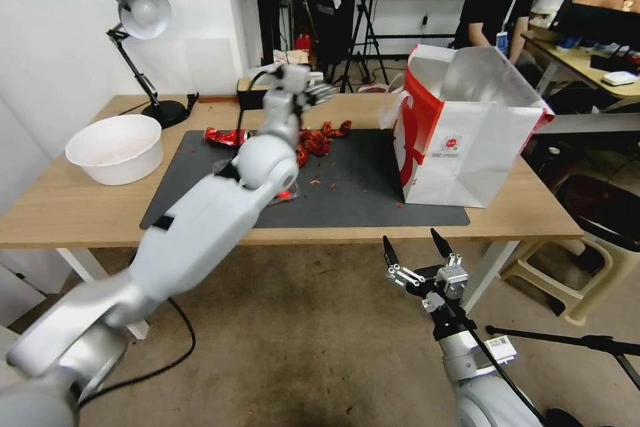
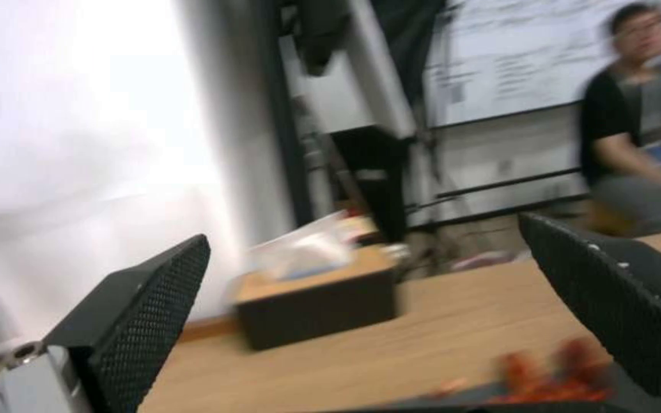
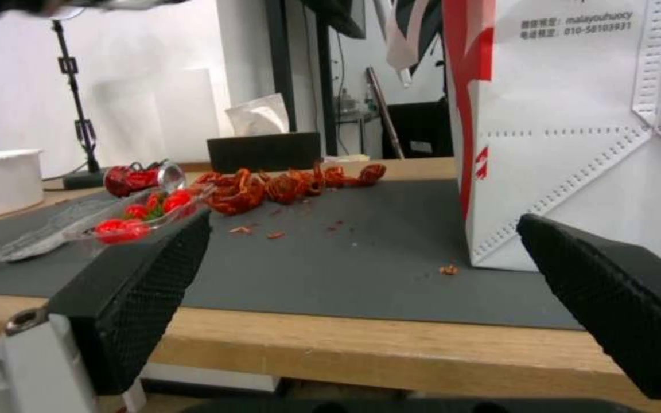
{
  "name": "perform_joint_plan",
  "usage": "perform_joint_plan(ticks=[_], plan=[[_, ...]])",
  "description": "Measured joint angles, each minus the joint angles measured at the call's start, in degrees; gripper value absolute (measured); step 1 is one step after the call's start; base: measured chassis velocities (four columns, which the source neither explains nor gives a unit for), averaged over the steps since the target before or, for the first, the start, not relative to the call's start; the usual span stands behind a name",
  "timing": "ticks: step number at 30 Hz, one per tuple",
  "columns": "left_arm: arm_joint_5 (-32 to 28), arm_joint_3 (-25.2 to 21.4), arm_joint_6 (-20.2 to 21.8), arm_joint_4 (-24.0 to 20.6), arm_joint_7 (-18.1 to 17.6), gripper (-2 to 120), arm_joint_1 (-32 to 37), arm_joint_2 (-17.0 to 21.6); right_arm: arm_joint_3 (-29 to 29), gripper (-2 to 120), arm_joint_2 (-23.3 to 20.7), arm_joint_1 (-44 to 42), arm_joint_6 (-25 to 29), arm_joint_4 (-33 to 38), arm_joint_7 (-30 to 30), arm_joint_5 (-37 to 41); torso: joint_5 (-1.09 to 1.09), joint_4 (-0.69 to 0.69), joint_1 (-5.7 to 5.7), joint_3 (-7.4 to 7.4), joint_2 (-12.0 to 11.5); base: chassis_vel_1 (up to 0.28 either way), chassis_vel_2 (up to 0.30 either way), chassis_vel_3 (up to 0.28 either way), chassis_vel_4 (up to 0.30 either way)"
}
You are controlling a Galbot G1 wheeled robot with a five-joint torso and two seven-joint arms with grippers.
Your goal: Pick up the trash from the table and place it into the takeout bag.
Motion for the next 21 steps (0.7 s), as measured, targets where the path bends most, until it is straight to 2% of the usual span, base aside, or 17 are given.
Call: perform_joint_plan(ticks=[1,4,6,8,10,12,13,15,21], plan=[[0.0,0.0,0.0,0.0,0.0,100,0.0,0.0,0.0,100,0.0,0.0,0.0,0.0,0.0,0.0,0.0,0.0,0.0,0.0,0.0,0.0,0.0,0.0,0.0],[3.94,-4.19,0.26,-4.41,-1.65,100,7.64,2.77,-0.02,100,0.2,-0.14,-0.17,0.31,0.02,-0.01,-0.01,-0.01,0.0,0.0,0.0,0.0,0.0,0.0,0.0],[5.24,-5.1,-0.12,-5.05,-1.54,100,9.18,3.1,-0.01,100,0.29,-0.16,-0.19,0.4,0.04,-0.01,0.02,-0.01,0.0,0.0,0.0,0.0,0.0,0.0,0.0],[10.57,-8.17,-2.54,-7.01,-0.22,100,14.98,3.9,0.0,100,0.44,-0.16,-0.26,0.72,0.05,0.0,-0.05,0.02,0.0,0.0,0.0,0.0,0.0,0.0,0.0],[11.36,-9.08,-3.12,-8.42,-0.37,100,17.66,4.14,0.01,100,0.45,-0.14,-0.27,0.87,0.14,0.0,0.0,0.03,0.0,0.0,0.0,0.0,0.0,0.0,0.0],[11.73,-10.18,-3.27,-9.67,-0.6,100,20.68,4.18,0.02,100,0.46,-0.18,-0.35,1.21,0.46,0.04,-0.02,-0.03,0.0,0.0,0.0,0.0,0.0,0.0,0.0],[11.73,-10.18,-3.27,-9.67,-0.6,100,20.68,4.18,0.02,100,0.46,-0.18,-0.35,1.21,0.46,0.04,-0.02,-0.03,0.0,0.0,0.0,0.0,0.0,0.0,0.0],[12.67,-12.76,-4.18,-11.9,-0.37,100,25.89,4.54,-0.02,100,0.68,-0.2,-0.56,1.73,0.77,-0.19,0.01,0.0,0.0,0.0,0.0,0.0,0.0,0.0,0.0],[13.94,-15.6,-5.25,-14.55,-0.45,100,33.26,4.39,0.12,100,0.85,-0.85,-0.59,2.45,0.93,-0.6,0.0,-0.01,0.0,0.0,0.0,0.0,0.0,0.0,0.0]])
